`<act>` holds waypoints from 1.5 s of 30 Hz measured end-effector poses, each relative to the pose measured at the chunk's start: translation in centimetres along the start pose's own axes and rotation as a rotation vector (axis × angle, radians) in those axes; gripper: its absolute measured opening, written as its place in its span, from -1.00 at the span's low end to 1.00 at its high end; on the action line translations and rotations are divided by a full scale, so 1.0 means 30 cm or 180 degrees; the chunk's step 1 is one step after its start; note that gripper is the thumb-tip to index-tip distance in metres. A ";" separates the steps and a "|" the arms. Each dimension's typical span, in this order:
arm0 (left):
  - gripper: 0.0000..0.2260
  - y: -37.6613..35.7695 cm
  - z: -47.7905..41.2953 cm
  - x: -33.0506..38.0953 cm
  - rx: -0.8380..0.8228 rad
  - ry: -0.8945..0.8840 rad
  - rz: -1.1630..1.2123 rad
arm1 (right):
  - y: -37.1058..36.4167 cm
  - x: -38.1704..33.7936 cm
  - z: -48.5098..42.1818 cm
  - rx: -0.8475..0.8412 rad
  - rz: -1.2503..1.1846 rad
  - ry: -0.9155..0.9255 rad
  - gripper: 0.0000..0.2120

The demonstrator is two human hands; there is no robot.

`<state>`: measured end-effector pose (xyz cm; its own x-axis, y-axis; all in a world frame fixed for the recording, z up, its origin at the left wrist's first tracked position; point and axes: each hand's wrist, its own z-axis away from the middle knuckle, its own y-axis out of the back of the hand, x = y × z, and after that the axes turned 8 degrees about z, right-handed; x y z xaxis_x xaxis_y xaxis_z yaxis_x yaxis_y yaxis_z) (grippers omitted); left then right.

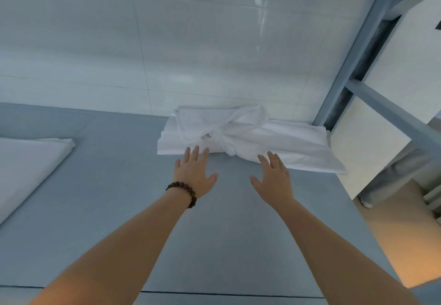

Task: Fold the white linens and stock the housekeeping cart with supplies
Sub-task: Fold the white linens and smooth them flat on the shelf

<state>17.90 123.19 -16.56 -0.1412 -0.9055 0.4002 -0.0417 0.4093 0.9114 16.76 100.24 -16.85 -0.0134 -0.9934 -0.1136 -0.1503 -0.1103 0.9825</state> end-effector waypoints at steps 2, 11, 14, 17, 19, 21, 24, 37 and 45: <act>-0.27 -0.037 -0.086 -0.017 0.0073 0.0003 -0.0034 | -0.032 0.023 -0.098 0.0032 0.0001 0.0019 -0.31; -0.31 -0.182 -0.361 0.069 0.0171 -0.0628 -0.0234 | -0.173 0.026 -0.383 -0.0380 0.0188 0.0244 -0.34; -0.46 -0.201 -0.424 0.094 0.0094 -0.0727 -0.0285 | -0.222 0.027 -0.363 -0.0186 0.0184 0.0221 -0.57; -0.62 -0.236 -0.431 0.092 -0.0159 -0.0683 -0.0160 | -0.239 0.032 -0.333 -0.0047 0.0301 0.0233 -0.68; -0.67 -0.257 -0.397 0.081 -0.0107 -0.0658 -0.0044 | -0.226 0.028 -0.308 -0.0145 0.0214 0.0236 -0.70; -0.69 -0.268 -0.347 0.072 -0.0040 -0.0642 -0.0002 | -0.215 0.024 -0.265 -0.0171 0.0167 0.0268 -0.69; -0.70 -0.257 -0.249 0.077 -0.0080 -0.0582 -0.0026 | -0.193 0.015 -0.171 -0.0264 0.0083 0.0298 -0.70; -0.64 -0.100 0.374 0.029 -0.0782 -0.0352 -0.0009 | -0.053 -0.107 0.400 -0.1315 -0.0057 0.0528 -0.56; -0.30 0.006 0.598 0.034 -0.1263 -0.0163 -0.0344 | 0.038 -0.154 0.596 -0.1649 0.0111 0.0776 -0.51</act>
<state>0.00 124.35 -17.72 -0.2063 -0.9301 0.3040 0.3241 0.2282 0.9181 -1.01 105.25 -17.86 0.2280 -0.9682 -0.1027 0.3510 -0.0167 0.9362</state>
